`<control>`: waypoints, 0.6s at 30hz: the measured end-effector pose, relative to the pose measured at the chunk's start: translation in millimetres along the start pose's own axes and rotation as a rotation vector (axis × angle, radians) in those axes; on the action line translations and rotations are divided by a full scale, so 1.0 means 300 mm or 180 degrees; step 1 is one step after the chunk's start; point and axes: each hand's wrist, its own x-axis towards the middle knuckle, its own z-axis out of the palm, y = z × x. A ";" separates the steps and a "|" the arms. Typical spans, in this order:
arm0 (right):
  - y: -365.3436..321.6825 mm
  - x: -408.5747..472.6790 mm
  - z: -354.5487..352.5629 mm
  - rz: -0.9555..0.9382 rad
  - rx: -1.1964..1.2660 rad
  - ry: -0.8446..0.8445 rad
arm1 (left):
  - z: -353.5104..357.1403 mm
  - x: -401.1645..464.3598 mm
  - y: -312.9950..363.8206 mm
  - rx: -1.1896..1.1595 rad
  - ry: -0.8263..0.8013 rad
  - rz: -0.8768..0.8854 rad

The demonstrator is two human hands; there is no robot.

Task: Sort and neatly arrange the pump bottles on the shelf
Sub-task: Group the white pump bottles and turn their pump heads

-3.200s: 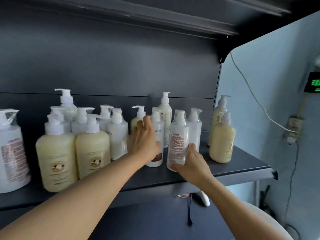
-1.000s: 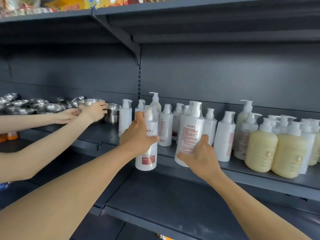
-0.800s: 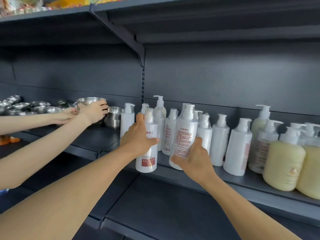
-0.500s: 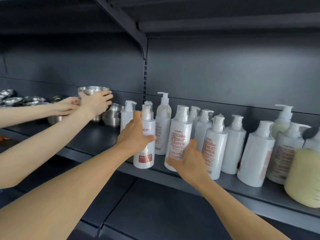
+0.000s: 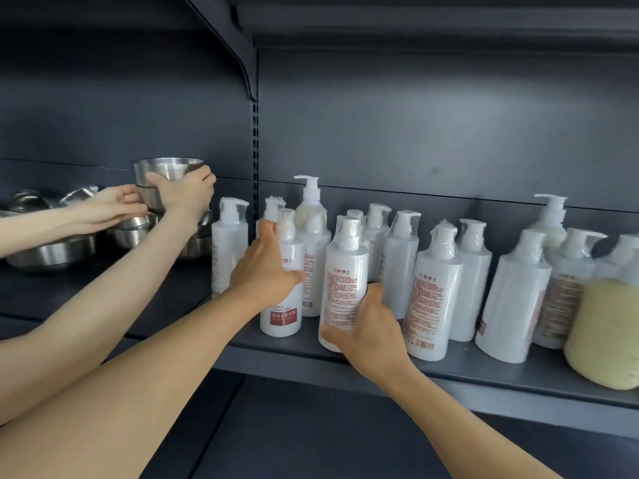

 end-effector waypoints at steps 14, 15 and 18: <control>-0.002 -0.031 -0.014 -0.0007 -0.0074 -0.0169 | -0.007 -0.030 -0.013 0.0147 -0.0005 0.0191; -0.002 -0.037 -0.026 -0.0034 -0.0114 -0.0133 | -0.012 -0.040 -0.007 0.0188 0.0061 0.0271; -0.014 -0.059 -0.071 -0.0089 -0.0156 0.0080 | -0.030 -0.072 0.030 0.0428 0.0376 0.0640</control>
